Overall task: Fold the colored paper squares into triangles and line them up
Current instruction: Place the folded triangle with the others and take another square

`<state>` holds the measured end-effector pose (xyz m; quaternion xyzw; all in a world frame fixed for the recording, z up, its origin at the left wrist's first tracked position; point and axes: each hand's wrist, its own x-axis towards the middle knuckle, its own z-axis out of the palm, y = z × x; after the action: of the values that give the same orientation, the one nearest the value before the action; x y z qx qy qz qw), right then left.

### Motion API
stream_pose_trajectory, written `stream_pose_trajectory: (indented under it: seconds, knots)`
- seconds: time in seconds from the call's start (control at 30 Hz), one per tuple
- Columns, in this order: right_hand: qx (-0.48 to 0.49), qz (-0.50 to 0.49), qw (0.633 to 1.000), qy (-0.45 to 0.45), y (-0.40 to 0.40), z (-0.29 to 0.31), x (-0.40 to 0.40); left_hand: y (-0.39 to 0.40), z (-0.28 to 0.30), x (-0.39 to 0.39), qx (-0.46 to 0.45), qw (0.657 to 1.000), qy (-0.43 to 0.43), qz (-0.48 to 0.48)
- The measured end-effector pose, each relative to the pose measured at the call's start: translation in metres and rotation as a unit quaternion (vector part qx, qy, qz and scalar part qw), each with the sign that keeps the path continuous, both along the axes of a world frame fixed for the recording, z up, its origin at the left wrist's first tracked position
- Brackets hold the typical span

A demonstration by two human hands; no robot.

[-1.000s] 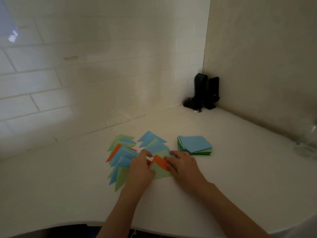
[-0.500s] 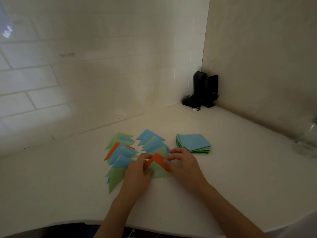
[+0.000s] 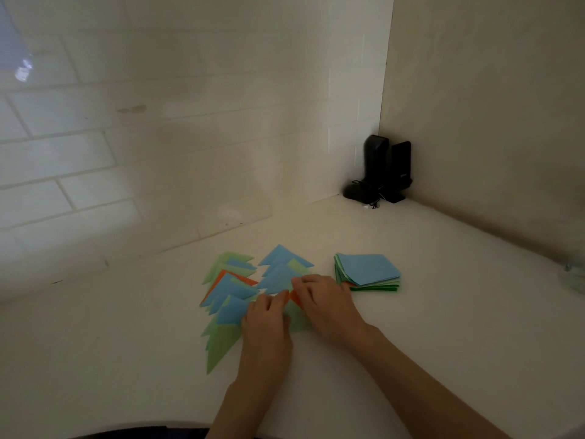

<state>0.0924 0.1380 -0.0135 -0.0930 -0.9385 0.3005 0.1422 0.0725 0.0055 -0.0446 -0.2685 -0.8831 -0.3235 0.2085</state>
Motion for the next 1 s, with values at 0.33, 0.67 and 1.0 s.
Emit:
stream_pose_trajectory:
  seconds: [0.33,0.67,1.0]
  knots:
    - [-0.003,-0.009,0.993,0.121,0.011,-0.013,0.02,-0.001,-0.002,-0.004,-0.042,0.998,0.028,0.026]
    - [0.033,-0.104,0.972,0.208,0.081,-0.006,0.059,0.026,0.026,0.031,0.082,0.992,0.038,-0.089]
    - [0.081,-0.065,0.992,0.074,0.094,-0.011,0.041,0.066,0.001,0.058,0.065,0.98,-0.062,-0.177]
